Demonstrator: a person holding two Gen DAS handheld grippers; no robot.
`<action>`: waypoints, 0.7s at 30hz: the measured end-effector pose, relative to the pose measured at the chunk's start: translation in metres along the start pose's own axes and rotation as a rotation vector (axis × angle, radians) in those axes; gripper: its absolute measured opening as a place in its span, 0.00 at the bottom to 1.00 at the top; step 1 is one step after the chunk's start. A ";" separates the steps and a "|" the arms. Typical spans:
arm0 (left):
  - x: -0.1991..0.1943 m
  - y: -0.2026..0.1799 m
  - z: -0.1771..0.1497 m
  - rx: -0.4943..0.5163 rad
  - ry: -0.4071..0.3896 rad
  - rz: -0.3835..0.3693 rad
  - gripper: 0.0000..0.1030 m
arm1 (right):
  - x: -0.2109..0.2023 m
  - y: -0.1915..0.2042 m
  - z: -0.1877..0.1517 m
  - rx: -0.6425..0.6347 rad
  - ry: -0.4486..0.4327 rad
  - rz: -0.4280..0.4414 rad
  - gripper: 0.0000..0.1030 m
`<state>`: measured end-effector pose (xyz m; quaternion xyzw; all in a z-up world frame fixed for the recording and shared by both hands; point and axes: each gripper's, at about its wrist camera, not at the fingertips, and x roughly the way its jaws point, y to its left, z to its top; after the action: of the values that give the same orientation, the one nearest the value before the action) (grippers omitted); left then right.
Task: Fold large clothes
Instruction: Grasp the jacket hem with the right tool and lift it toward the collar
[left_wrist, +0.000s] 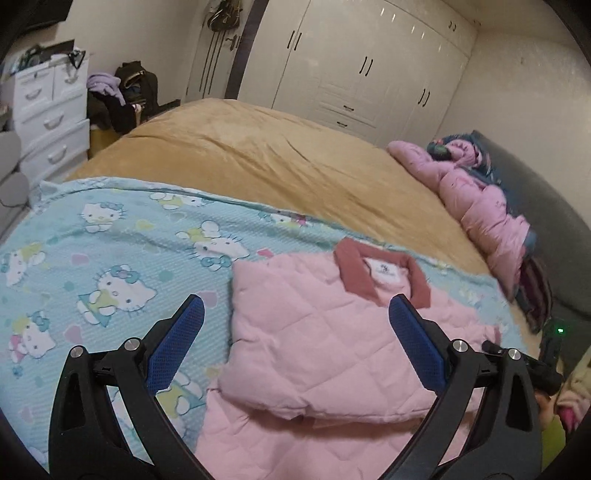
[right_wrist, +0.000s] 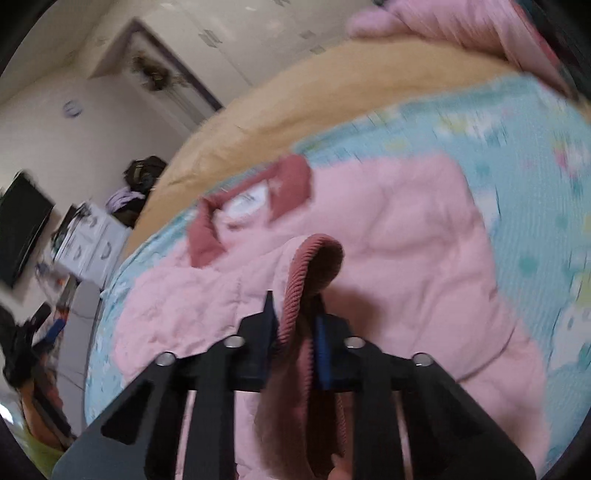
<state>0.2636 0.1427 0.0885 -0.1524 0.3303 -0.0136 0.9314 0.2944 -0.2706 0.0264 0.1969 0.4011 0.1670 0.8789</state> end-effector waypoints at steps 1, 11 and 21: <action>0.002 -0.001 0.002 -0.006 -0.001 0.004 0.91 | -0.015 0.012 0.010 -0.057 -0.052 0.003 0.14; 0.073 -0.044 -0.015 0.034 0.125 -0.092 0.91 | -0.020 0.031 0.052 -0.228 -0.116 -0.100 0.14; 0.129 -0.063 -0.063 0.133 0.255 -0.040 0.35 | -0.002 0.016 0.032 -0.224 -0.094 -0.157 0.14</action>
<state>0.3299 0.0488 -0.0182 -0.0938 0.4413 -0.0733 0.8894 0.3161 -0.2646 0.0545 0.0732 0.3523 0.1318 0.9237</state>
